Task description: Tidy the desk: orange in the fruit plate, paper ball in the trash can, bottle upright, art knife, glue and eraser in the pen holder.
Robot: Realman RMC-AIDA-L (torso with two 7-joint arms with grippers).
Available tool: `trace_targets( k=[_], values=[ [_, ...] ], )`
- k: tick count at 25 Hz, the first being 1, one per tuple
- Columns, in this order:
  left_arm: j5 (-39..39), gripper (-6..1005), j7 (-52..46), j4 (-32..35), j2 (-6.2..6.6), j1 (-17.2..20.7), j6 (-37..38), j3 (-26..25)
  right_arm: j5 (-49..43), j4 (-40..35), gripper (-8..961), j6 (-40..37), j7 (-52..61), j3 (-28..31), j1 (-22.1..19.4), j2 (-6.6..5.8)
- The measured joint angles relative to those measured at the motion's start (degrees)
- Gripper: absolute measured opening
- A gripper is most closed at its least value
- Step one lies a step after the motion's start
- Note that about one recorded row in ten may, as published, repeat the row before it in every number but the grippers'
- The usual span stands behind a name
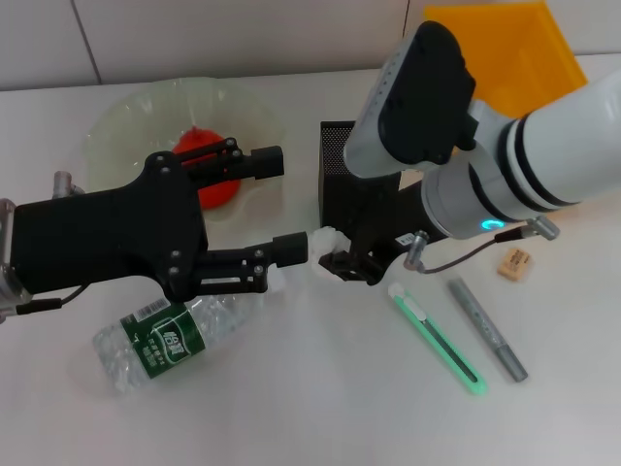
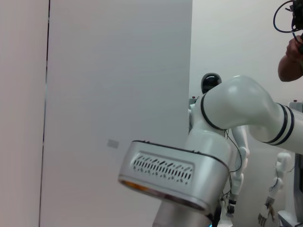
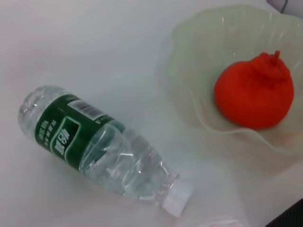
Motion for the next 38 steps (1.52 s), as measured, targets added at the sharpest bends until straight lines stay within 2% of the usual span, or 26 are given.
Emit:
trace_targets(
  k=[4, 13, 23, 28, 29, 33, 38],
  values=[
    [0.1, 828, 0.3, -0.2, 0.0, 0.0, -0.1, 0.0, -0.1, -3.6, 315, -0.7, 0.0, 0.0, -2.8, -0.09],
    [2.0, 828, 2.3, -0.5, 0.03, 0.2, 0.3, -0.2, -0.5, -7.9, 315, -2.7, 0.4, 0.8, -5.9, -0.02],
    [4.1, 828, 4.3, -0.6, 0.26, 1.7, 0.3, -2.6, -0.7, -17.5, 314, -7.6, 1.2, 4.2, -10.2, 0.18],
    [5.3, 828, 4.3, -0.6, 0.23, 1.9, 0.2, -3.1, -0.7, -24.9, 314, -10.8, 1.8, 6.9, -12.5, 0.22],
    [5.4, 828, 4.3, -0.6, 0.2, 1.9, 0.3, -3.1, -0.7, -28.4, 314, -11.4, 2.2, 8.1, -13.5, 0.23],
    [5.4, 828, 4.5, -0.8, 0.13, 1.8, 0.0, -2.8, -0.3, -31.0, 314, -11.6, 2.3, 11.2, -14.5, 0.21],
    [5.4, 827, 4.6, -1.4, 0.02, 1.7, -0.3, -2.5, 0.2, -30.3, 314, -8.7, 1.0, 16.1, -15.0, 0.2]
  ],
)
